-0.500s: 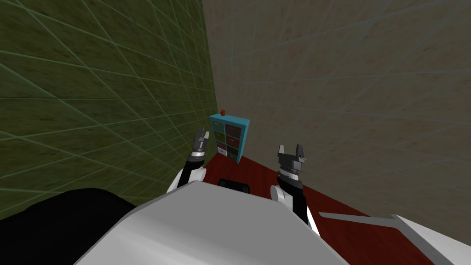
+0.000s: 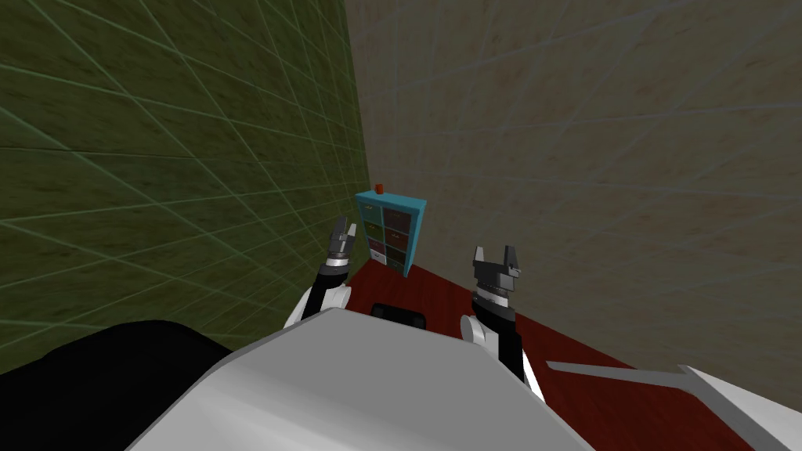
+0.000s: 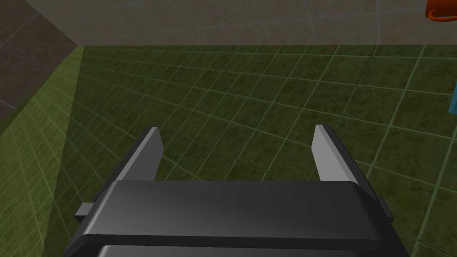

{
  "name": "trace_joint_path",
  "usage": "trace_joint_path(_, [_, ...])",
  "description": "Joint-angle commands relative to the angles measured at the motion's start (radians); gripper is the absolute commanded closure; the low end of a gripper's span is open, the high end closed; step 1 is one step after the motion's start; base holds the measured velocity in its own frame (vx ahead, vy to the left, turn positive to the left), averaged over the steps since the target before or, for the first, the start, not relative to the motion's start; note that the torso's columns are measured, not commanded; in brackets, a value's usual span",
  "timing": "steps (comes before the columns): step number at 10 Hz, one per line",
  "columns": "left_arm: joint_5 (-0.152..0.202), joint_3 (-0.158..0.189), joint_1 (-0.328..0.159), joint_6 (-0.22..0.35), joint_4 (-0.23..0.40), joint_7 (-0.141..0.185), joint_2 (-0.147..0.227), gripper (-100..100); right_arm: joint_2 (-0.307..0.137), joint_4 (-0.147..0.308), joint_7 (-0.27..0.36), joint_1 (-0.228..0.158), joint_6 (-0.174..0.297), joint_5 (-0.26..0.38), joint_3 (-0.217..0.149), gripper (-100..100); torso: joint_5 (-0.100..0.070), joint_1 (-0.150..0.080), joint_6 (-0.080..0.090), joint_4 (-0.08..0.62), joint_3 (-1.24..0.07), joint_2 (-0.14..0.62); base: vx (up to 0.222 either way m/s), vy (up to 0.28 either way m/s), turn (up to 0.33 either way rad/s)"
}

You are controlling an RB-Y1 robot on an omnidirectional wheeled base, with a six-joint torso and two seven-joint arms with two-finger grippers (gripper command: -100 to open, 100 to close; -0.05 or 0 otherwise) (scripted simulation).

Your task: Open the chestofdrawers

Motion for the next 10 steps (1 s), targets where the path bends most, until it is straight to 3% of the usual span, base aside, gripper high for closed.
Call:
trace_joint_path(1, [0.0, 0.0, 0.0, 0.0, 0.0, 0.0, 0.0, 0, 0.0, 0.0, 0.0, 0.0, 0.0, 0.0, 0.0, 0, 0.0, 0.0, 0.0, 0.074, -0.147, 0.074, 0.0, 0.0, 0.0])
trace_joint_path(4, [0.0, 0.0, 0.0, 0.0, 0.0, 0.0, 0.0, 0, 0.0, 0.0, 0.0, 0.0, 0.0, 0.0, 0.0, 0, 0.0, 0.0, 0.0, 0.295, -0.59, 0.296, 0.0, 0.0, 0.0])
trace_joint_path(5, [-0.001, 0.0, -0.004, 0.0, 0.013, -0.001, 0.035, -100, 0.0, 0.0, 0.0, 0.0, 0.0, 0.0, 0.0, 0, 0.0, 0.0, 0.0, 0.369, -0.738, 0.369, 0.021, -0.005, -0.01])
trace_joint_path(7, [-0.002, -0.001, -0.014, 0.0, 0.042, -0.003, 0.078, -100, 0.0, 0.0, 0.0, 0.0, 0.0, 0.0, 0.0, 0, 0.0, 0.0, 0.0, 0.411, -0.827, 0.411, 0.038, -0.012, -0.018])
trace_joint_path(10, [-0.006, -0.001, -0.033, -0.001, 0.102, -0.008, 0.118, -100, 0.0, 0.0, 0.0, 0.0, 0.0, 0.0, 0.0, 0, 0.0, 0.0, 0.0, 0.416, -0.832, 0.415, 0.061, -0.011, -0.024])
